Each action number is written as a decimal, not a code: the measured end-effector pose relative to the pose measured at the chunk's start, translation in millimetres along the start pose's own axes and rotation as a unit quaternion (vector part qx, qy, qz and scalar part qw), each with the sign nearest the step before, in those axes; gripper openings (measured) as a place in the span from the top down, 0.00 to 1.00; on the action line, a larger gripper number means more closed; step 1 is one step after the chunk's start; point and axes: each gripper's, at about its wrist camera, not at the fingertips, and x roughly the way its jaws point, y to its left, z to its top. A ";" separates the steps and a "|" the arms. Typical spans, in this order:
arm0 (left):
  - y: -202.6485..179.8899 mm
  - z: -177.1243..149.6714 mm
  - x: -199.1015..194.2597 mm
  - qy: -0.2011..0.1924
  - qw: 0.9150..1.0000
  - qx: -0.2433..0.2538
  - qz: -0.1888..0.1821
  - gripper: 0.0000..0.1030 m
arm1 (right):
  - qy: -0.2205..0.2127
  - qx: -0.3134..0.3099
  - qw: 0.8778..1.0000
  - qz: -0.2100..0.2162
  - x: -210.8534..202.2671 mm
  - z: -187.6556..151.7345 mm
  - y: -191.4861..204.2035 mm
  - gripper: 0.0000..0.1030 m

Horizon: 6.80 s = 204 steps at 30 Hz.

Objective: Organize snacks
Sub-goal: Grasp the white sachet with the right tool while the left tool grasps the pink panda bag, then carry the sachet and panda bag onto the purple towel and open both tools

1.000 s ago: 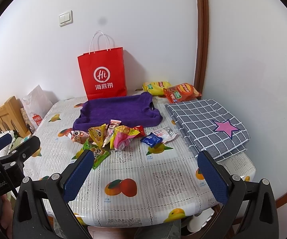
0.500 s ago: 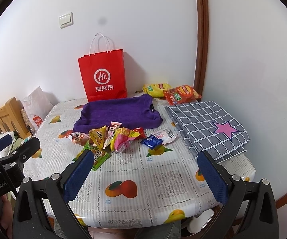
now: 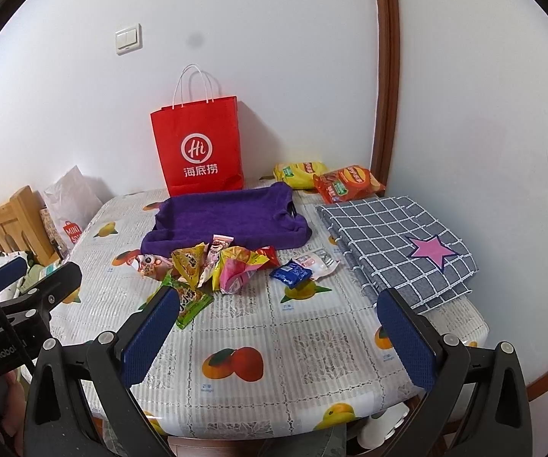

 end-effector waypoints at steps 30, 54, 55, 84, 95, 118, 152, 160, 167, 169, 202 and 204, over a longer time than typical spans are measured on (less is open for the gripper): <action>53.7 -22.5 130.1 0.097 0.995 -0.038 0.003 0.01 | 0.089 0.019 0.996 -0.024 154.8 -17.6 -42.7 0.13; 92.2 -12.4 194.0 0.124 0.989 -0.083 0.002 0.01 | 0.160 -0.067 0.983 -0.052 316.3 3.7 -57.1 0.18; 93.0 -12.3 195.2 0.124 0.989 -0.082 0.003 0.01 | 0.161 -0.069 0.983 -0.054 320.4 3.0 -56.7 0.18; 79.6 16.6 250.2 0.128 0.990 -0.034 -0.041 0.06 | 0.145 -0.021 0.989 -0.004 338.3 -8.9 -68.4 0.24; 67.7 -4.6 259.3 0.157 0.984 0.015 -0.084 0.15 | 0.143 -0.022 0.989 -0.004 339.3 -9.6 -69.3 0.24; 59.6 -7.8 233.6 0.153 0.986 0.052 -0.039 0.56 | 0.128 -0.036 0.991 0.001 322.2 -13.9 -62.9 0.34; 66.6 137.1 294.5 0.091 0.995 -0.030 -0.024 0.55 | 0.066 -0.046 0.994 0.074 373.7 156.5 27.8 0.34; 66.1 146.6 350.6 0.117 0.992 -0.044 -0.028 0.55 | 0.090 -0.104 0.989 0.050 424.1 160.8 45.9 0.34; 70.2 132.8 386.6 0.154 0.985 -0.061 -0.036 0.55 | 0.148 -0.106 0.980 0.079 453.4 148.7 39.4 0.34; 71.7 128.8 391.4 0.163 0.984 -0.062 -0.035 0.55 | 0.161 -0.104 0.978 0.084 459.4 144.7 36.8 0.34; 59.7 110.7 417.2 0.219 0.971 -0.071 -0.067 0.54 | 0.203 -0.143 0.965 0.082 464.8 131.7 57.6 0.26; 55.5 114.2 415.2 0.221 0.971 -0.064 -0.068 0.52 | 0.194 -0.139 0.967 0.088 455.6 135.8 57.6 0.26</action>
